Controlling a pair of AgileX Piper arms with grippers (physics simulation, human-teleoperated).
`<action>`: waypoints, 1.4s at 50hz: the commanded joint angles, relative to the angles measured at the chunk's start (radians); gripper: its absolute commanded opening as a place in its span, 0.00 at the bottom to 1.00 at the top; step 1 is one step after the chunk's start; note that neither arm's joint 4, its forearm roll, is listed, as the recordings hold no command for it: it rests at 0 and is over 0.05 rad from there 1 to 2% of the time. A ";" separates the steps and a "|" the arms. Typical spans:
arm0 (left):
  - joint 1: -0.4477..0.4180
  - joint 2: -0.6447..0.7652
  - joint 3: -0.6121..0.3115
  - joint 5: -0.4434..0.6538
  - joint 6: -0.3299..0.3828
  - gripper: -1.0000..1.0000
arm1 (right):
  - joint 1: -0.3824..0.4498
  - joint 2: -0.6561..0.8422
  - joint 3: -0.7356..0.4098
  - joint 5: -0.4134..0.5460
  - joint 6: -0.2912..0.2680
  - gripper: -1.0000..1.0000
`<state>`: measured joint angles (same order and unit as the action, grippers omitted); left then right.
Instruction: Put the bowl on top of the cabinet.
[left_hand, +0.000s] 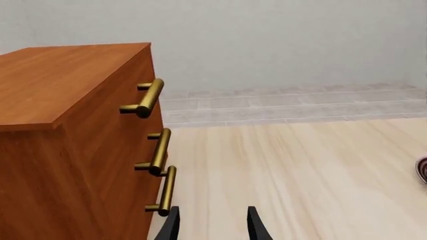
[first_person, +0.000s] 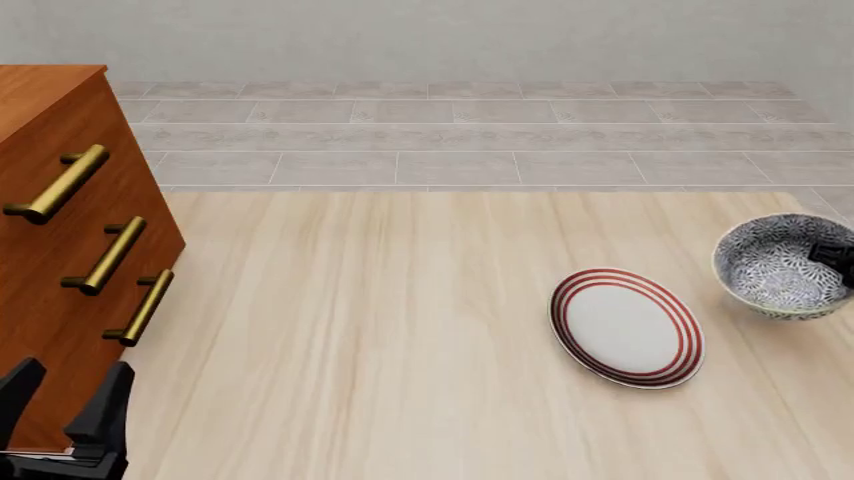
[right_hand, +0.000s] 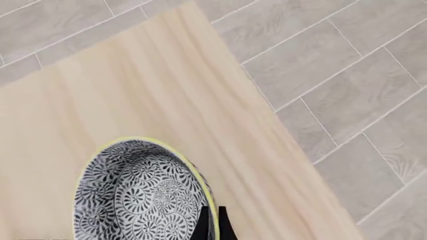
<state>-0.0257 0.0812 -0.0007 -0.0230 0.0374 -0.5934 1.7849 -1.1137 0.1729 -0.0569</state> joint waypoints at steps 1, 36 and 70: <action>-0.003 0.000 0.000 0.000 -0.001 1.00 | 0.011 -0.059 -0.014 0.026 0.012 0.00; -0.005 0.017 0.001 -0.023 -0.014 1.00 | 0.210 -0.311 -0.033 0.114 0.005 0.00; -0.012 -0.004 0.001 -0.010 -0.025 1.00 | 0.479 -0.426 -0.129 0.214 -0.052 0.00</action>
<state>-0.0346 0.0723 -0.0002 -0.0273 0.0141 -0.1863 1.3899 -1.2131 0.3618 -0.0955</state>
